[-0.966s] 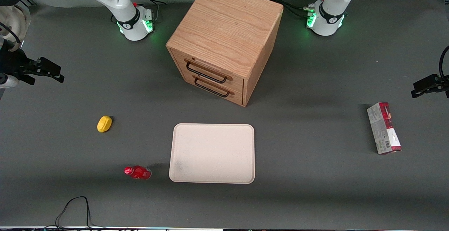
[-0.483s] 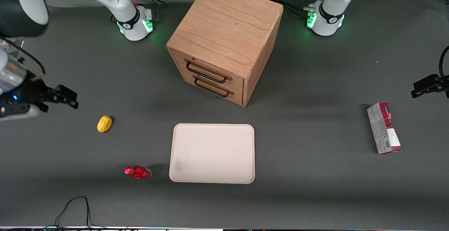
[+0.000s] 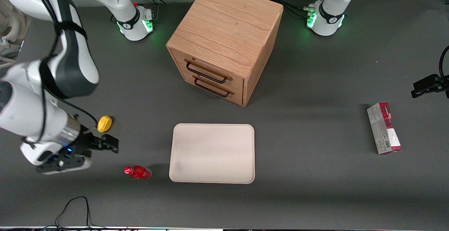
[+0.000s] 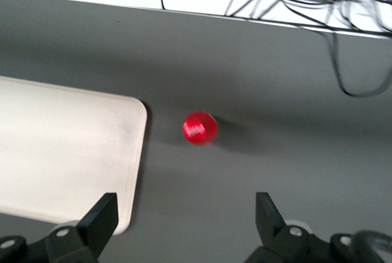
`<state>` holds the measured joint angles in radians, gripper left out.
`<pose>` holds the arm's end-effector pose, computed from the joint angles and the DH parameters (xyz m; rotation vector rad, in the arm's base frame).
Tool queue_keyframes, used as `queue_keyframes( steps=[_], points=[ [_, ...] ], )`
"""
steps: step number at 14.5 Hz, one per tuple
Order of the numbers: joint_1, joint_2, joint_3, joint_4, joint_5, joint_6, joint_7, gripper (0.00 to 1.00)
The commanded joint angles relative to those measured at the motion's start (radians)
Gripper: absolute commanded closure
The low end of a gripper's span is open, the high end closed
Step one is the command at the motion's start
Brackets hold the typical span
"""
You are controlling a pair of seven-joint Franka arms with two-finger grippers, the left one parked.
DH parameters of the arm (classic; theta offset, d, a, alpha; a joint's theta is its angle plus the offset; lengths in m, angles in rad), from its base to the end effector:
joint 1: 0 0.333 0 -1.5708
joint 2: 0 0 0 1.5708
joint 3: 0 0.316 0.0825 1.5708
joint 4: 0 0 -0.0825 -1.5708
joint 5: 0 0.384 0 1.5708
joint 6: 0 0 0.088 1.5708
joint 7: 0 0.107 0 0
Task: Place coke bottle on tray
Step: 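Lower the right gripper over the bottle cap and close on it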
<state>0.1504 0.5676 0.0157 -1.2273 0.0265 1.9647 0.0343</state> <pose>0.7270 0.1207 0.4597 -3.0751 -0.1855 -0.2558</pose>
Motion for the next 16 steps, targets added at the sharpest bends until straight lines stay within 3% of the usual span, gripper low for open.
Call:
queue_keyframes(
  steps=[1, 7, 10, 13, 15, 16],
  points=[
    [-0.029, 0.127, 0.033, 0.104, 0.006, 0.061, 0.001, 0.01],
    [-0.035, 0.218, 0.061, 0.069, -0.017, 0.151, -0.04, 0.02],
    [-0.035, 0.227, 0.075, 0.054, -0.126, 0.152, -0.042, 0.02],
    [-0.035, 0.239, 0.081, 0.052, -0.137, 0.155, -0.042, 0.02],
    [-0.037, 0.241, 0.084, 0.052, -0.135, 0.169, -0.04, 0.05],
    [-0.037, 0.242, 0.084, 0.052, -0.134, 0.169, -0.04, 0.13]
  ],
)
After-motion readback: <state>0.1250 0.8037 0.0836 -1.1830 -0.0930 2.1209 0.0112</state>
